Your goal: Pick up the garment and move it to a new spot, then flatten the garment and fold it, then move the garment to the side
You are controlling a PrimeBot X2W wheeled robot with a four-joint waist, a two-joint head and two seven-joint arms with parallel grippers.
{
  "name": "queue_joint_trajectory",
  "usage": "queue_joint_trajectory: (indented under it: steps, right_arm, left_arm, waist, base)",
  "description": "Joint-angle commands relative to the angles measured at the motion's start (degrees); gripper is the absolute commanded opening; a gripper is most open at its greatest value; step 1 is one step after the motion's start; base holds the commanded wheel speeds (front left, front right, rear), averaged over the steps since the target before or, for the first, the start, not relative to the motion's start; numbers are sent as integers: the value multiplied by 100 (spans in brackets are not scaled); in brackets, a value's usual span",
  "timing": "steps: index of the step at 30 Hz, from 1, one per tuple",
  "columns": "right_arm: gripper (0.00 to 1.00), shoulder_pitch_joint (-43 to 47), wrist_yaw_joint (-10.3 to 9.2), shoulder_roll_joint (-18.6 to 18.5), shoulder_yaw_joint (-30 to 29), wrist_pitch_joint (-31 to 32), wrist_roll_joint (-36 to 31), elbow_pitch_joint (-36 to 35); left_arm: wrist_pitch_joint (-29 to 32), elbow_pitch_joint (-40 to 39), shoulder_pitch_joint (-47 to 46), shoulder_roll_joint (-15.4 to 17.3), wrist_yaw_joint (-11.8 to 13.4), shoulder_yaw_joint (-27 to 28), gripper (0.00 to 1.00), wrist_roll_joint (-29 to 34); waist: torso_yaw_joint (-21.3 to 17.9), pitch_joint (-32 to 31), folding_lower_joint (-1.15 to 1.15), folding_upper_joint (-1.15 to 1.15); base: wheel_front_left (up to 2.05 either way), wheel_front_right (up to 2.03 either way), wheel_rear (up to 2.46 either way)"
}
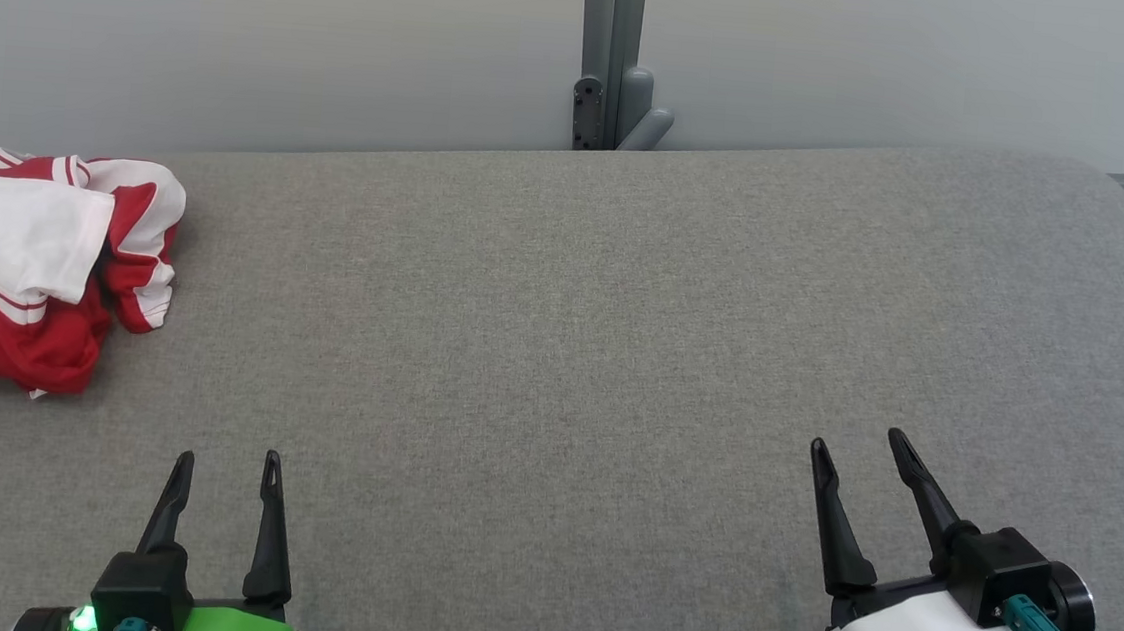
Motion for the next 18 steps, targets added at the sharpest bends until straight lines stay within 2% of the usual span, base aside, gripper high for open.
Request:
queue_joint_trajectory:
  steps: [1,18]
  right_arm:
    - [100,41,2,-20,-5,-24,-7,-13]
    - [100,77,2,-20,-46,-24,27,-25]
  left_arm:
    - [-28,-7,59,-3,-4,24,100,57]
    - [-28,-7,46,-1,17,0,100,29]
  waist:
    - [1,1,0,40]
    - [132,-5,0,40]
  base:
    - [0,0,0]
    - [0,0,0]
